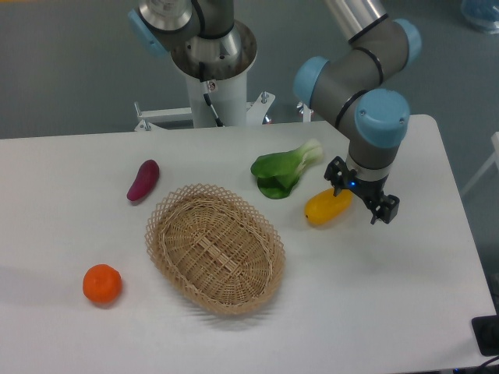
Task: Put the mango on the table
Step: 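Raise the open gripper up and away from the mango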
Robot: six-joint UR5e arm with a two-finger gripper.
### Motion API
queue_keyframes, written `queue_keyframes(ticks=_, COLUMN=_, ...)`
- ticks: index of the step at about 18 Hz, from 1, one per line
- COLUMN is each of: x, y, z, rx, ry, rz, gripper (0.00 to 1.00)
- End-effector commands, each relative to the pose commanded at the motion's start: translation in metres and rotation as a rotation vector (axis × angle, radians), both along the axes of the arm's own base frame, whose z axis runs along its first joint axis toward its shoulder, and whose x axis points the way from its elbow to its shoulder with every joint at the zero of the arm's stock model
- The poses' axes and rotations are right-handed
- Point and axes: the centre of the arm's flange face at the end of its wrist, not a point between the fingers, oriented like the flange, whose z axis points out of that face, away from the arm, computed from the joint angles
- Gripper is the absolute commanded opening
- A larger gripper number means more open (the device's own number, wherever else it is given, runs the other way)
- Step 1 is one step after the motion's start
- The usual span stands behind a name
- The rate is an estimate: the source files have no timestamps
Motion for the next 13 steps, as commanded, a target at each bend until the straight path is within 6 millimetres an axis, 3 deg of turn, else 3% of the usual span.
queue_keyframes(ticks=13, x=-0.036, y=0.019, z=0.032, rx=0.024, ry=-0.056, rz=0.012, gripper=1.00)
